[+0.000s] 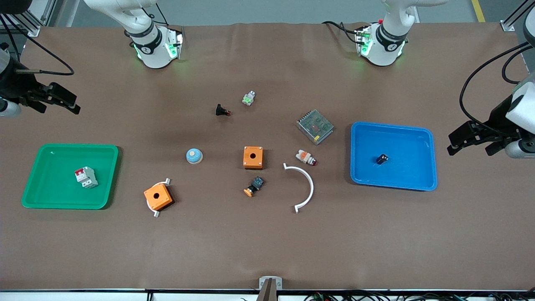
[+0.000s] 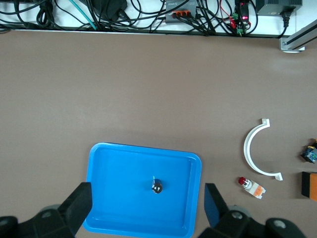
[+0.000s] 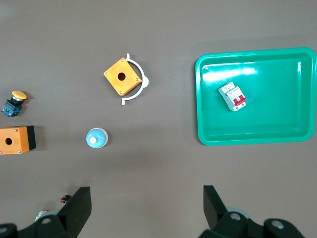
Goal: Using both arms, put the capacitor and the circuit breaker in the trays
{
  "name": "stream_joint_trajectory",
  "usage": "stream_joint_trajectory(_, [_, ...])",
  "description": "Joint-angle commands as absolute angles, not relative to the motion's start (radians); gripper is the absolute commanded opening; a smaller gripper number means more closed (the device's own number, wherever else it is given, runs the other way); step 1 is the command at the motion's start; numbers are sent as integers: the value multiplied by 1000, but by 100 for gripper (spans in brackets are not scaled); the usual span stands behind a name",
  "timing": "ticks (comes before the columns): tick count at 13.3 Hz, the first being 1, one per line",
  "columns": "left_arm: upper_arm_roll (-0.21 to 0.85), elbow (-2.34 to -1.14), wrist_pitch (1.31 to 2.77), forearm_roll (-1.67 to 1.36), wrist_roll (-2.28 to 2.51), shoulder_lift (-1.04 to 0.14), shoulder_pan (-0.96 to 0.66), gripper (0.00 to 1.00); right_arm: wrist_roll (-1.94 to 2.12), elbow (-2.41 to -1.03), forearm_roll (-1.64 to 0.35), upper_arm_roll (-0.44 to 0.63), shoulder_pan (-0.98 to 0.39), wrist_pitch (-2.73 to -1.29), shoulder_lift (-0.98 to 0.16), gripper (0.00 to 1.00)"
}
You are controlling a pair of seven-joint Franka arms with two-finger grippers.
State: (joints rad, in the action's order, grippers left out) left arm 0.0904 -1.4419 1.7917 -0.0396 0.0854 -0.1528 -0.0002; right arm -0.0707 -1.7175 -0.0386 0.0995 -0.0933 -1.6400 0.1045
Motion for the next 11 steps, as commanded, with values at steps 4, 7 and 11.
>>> stream_joint_trajectory(4, [130,-1440,1715,78,92,-141,11,100,-74,-1701,-25,98,-72,-1617,107,100])
stream_joint_trajectory(7, [133,-1439,1704,65,104,-140,11,100,-48,-1701,-25,98,-68,-1615,106,100])
stream_joint_trajectory(11, [130,-1401,1689,66,100,-138,15,100,-26,-1701,-25,98,-55,-1611,106,100])
